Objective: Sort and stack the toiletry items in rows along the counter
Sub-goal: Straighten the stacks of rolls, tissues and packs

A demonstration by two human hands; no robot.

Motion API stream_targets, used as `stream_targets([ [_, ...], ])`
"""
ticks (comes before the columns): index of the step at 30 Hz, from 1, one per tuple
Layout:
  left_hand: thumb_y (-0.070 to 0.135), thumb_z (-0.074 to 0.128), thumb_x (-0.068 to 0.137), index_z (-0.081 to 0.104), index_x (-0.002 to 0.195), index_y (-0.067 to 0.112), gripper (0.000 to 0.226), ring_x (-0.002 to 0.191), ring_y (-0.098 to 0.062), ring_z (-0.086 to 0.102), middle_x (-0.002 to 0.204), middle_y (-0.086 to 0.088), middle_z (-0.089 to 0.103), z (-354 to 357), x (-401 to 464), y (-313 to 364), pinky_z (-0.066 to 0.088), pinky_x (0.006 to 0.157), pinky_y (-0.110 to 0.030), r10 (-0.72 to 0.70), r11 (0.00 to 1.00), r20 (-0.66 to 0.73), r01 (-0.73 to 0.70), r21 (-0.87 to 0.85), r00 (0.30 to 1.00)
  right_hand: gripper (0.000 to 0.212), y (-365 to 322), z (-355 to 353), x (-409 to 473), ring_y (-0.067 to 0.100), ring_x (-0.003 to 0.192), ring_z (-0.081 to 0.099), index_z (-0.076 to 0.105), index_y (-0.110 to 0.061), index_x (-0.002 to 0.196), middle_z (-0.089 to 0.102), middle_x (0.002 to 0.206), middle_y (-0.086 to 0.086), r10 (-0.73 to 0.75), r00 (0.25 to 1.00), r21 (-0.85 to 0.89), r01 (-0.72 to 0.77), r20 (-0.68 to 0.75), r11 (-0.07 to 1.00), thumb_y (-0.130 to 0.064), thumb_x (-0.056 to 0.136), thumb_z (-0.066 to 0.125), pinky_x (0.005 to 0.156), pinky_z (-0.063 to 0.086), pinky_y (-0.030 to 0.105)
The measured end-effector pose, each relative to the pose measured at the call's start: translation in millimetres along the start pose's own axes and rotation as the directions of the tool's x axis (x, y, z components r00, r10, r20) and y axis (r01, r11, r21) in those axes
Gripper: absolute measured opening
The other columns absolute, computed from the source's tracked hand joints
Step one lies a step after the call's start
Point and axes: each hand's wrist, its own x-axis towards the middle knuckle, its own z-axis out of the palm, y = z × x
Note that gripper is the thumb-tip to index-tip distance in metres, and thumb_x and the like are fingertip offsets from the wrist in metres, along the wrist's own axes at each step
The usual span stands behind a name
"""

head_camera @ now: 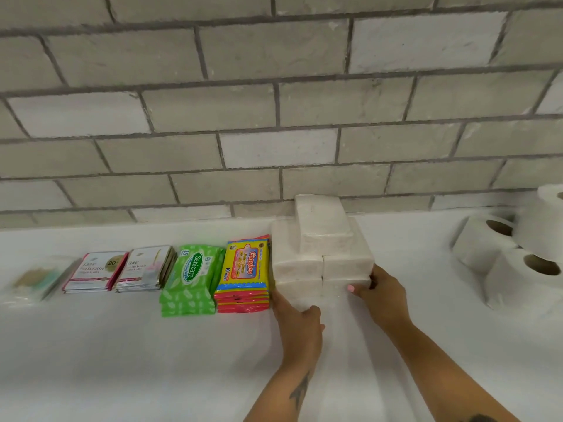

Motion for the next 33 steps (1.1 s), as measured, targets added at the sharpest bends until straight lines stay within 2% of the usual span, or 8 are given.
stream_targets([
  [12,-0.004,0.046,0.086,0.035,0.135,0.023,0.057,0.073,-0.014,0.06,0.097,0.001,0.056,-9,-6,7,0.047,0.046,-0.02,-0.106,0.989,0.083,0.097,0.11,0.991,0.04,11,-34,5,0.005,0.085,0.06,0.06,-0.027,0.108,0.066,0.095,-0.01,0.035,0.995,-0.004,-0.035,0.092,0.999,-0.004,0.076,0.07,0.068,0.041,0.012],
  [15,0.0,0.043,0.085,0.047,0.117,0.022,0.039,0.091,-0.025,0.058,0.113,-0.011,0.058,-13,-2,14,0.055,0.079,-0.042,-0.094,0.974,0.038,0.084,0.211,0.995,0.048,13,-44,3,0.02,0.095,0.065,0.066,-0.034,0.099,0.07,0.107,-0.002,0.066,0.987,0.166,-0.09,0.144,0.982,0.002,0.07,0.053,0.085,0.052,0.035],
  [17,0.005,0.046,0.084,0.043,0.128,0.014,0.045,0.118,-0.035,0.047,0.134,-0.016,0.047,-13,-5,22,0.039,0.103,-0.053,-0.013,0.93,0.022,0.004,0.367,1.0,0.041,11,-46,3,0.03,0.094,0.063,0.07,-0.029,0.091,0.07,0.105,0.006,0.125,0.982,0.344,-0.168,0.144,0.924,0.001,0.078,0.045,0.094,0.049,0.044],
  [20,0.026,0.046,0.078,0.025,0.145,0.007,0.073,0.134,-0.032,0.03,0.147,-0.012,0.033,-7,-17,47,0.026,0.112,-0.049,0.148,0.915,0.0,-0.137,0.38,0.989,0.025,0,-42,7,0.016,0.101,0.059,0.064,-0.024,0.097,0.064,0.112,-0.004,0.207,0.962,0.507,-0.271,0.179,0.818,-0.029,0.098,0.039,0.101,0.039,0.034],
  [22,0.031,0.049,0.081,0.034,0.138,0.005,0.064,0.121,-0.032,0.042,0.136,-0.012,0.044,-6,-15,67,0.035,0.103,-0.047,0.198,0.952,-0.035,-0.184,0.246,0.979,0.031,-5,-40,14,0.017,0.108,0.054,0.055,-0.024,0.111,0.06,0.114,-0.007,0.249,0.943,0.494,-0.327,0.219,0.805,-0.047,0.096,0.04,0.104,0.036,0.034],
  [27,0.042,0.049,0.093,0.052,0.119,0.005,0.045,0.093,-0.021,0.047,0.102,-0.005,0.051,-3,24,102,0.035,0.08,-0.03,-0.106,0.979,-0.024,0.108,0.172,0.994,0.044,-14,-36,31,0.02,0.115,0.052,0.053,-0.025,0.117,0.059,0.12,-0.003,0.292,0.921,0.461,-0.384,0.26,0.8,-0.057,0.087,0.051,0.109,0.035,0.04],
  [29,0.056,0.051,0.086,0.058,0.106,0.006,0.054,0.095,-0.023,0.053,0.097,-0.008,0.057,-1,43,106,0.041,0.087,-0.032,-0.213,0.96,-0.015,0.212,0.182,0.977,0.047,-18,-36,36,0.023,0.117,0.052,0.055,-0.02,0.122,0.058,0.126,0.001,0.281,0.922,0.453,-0.377,0.265,0.808,-0.053,0.088,0.053,0.109,0.035,0.043],
  [33,0.057,0.05,0.087,0.049,0.125,0.005,0.064,0.109,-0.029,0.053,0.107,-0.01,0.057,5,60,107,0.039,0.102,-0.035,-0.297,0.911,0.06,0.264,0.317,0.953,0.059,-25,-32,42,0.028,0.123,0.048,0.045,-0.021,0.138,0.049,0.139,0.005,0.26,0.932,0.395,-0.344,0.252,0.852,-0.047,0.086,0.058,0.107,0.036,0.047],
])
